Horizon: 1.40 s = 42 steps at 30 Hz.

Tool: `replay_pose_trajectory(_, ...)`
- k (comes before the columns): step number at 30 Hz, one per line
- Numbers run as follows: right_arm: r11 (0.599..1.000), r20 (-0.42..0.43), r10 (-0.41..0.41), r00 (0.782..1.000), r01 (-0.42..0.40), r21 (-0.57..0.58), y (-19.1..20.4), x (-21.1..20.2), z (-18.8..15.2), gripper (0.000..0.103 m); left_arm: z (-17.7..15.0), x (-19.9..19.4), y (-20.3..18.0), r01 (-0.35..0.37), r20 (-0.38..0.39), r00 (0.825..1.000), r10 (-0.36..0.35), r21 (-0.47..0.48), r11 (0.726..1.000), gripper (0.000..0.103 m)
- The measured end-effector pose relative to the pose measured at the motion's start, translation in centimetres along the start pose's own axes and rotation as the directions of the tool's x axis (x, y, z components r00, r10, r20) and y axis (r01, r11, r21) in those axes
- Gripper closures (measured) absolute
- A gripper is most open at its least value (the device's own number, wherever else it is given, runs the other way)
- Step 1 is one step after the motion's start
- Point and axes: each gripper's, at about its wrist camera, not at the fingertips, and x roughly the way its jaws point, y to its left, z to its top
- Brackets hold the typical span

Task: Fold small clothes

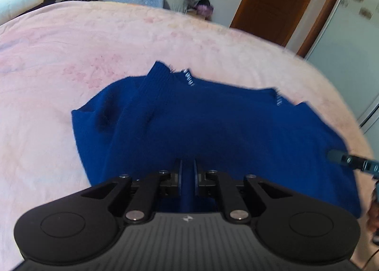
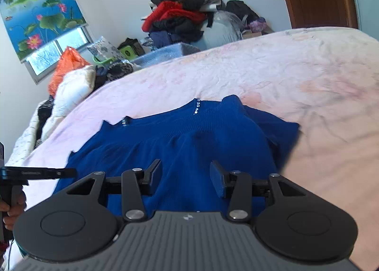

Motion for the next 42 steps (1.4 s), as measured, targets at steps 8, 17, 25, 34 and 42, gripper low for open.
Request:
replay_pose_trajectory(8,0.995,0.056,-0.09,0.994,0.092,-0.035,0.4,1.6,2.7,0.043,2.4,-1.1,-3.2,-0.122,0.066,0.991,0.116,0.088,0.989,0.093)
replay_pose_trajectory(17,0.978,-0.043,-0.19,0.981,0.185,-0.098,-0.4,7.8,4.8,0.044,3.2,2.7,-3.9,-0.293,0.046,0.956,0.289,0.149,0.944,0.093)
replay_pose_trajectory(25,0.968,0.017,-0.182,0.983,0.183,-0.173,1.2,5.6,4.5,0.033,3.3,3.5,-3.5,-0.298,0.049,0.955,0.294,0.152,0.942,0.086)
replay_pose_trajectory(34,0.958,-0.021,-0.241,0.97,0.235,-0.164,-0.8,8.8,5.1,0.031,3.7,4.3,-3.3,-0.304,0.051,0.953,0.3,0.164,0.938,0.08)
replay_pose_trajectory(42,0.964,-0.032,-0.164,0.986,0.153,-0.216,2.4,6.3,3.5,0.019,3.5,4.1,-2.8,-0.373,0.113,0.927,0.358,0.171,0.912,0.03)
